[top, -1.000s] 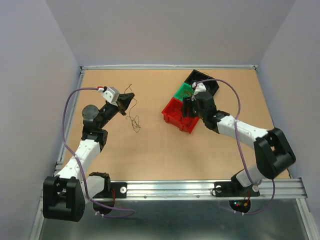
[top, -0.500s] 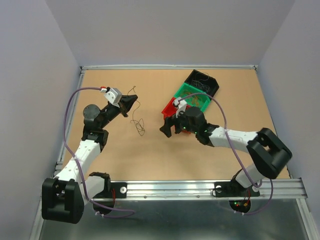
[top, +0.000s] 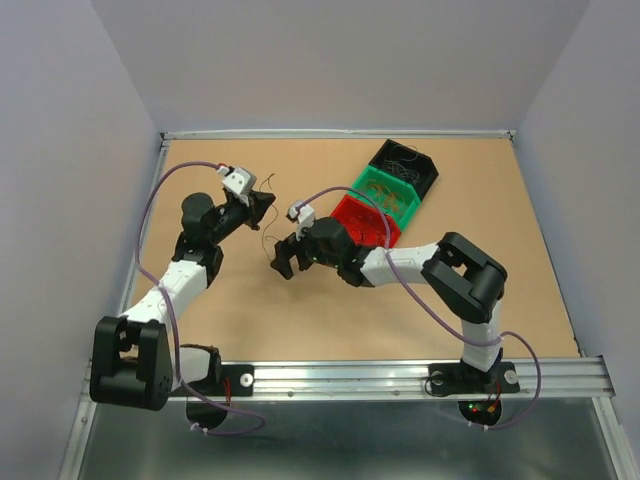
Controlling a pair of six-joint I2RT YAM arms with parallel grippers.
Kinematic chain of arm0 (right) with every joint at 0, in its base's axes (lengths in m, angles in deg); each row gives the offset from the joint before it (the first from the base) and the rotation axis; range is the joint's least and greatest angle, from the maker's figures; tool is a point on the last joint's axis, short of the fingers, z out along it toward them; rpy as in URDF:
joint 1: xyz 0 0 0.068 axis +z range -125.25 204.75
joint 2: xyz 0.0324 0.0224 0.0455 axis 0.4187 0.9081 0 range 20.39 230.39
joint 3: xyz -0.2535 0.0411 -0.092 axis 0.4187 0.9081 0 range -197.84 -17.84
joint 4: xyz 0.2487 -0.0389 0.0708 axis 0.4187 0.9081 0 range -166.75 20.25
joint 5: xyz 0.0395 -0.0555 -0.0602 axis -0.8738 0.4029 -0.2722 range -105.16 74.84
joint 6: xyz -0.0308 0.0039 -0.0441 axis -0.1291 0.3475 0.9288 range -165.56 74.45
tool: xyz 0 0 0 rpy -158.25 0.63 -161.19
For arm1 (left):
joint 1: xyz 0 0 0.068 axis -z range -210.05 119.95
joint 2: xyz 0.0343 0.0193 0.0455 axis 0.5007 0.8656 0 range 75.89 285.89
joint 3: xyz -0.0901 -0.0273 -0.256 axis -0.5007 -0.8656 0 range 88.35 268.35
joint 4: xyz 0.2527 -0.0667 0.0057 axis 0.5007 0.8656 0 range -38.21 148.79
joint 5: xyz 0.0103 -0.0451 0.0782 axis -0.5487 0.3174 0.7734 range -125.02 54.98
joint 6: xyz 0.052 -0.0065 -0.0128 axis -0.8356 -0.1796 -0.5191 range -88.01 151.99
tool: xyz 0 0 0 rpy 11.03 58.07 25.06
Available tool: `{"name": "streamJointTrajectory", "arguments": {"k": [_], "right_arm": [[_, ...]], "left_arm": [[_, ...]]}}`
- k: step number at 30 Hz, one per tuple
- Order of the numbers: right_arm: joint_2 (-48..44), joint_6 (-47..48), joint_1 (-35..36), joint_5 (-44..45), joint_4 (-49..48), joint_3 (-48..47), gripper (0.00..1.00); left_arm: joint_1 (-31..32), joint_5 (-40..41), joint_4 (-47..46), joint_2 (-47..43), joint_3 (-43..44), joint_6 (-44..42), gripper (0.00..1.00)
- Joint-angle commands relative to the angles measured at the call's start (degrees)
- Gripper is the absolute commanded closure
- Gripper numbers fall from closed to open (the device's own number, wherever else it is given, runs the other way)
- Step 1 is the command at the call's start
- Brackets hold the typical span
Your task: Untangle the cables
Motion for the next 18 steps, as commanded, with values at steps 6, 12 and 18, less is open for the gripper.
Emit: {"name": "streamJointTrajectory", "arguments": {"k": [6, 12, 18], "right_arm": [[14.04, 1.42, 3.12, 17.72, -1.01, -15.66, 0.00], [18.89, 1.77, 4.36, 25.56, 2.88, -18.86, 0.45], [9.24, 2.39, 4.44, 22.66, -8.51, -5.61, 0.99]], "left_arm": [[0.23, 3.09, 6.66, 6.97, 6.98, -2.18, 1.00], [0.23, 2.74, 7.98, 8.65, 8.12, -2.27, 1.00], [0.32, -3.05, 9.56, 10.14, 9.27, -2.54, 1.00]]}}
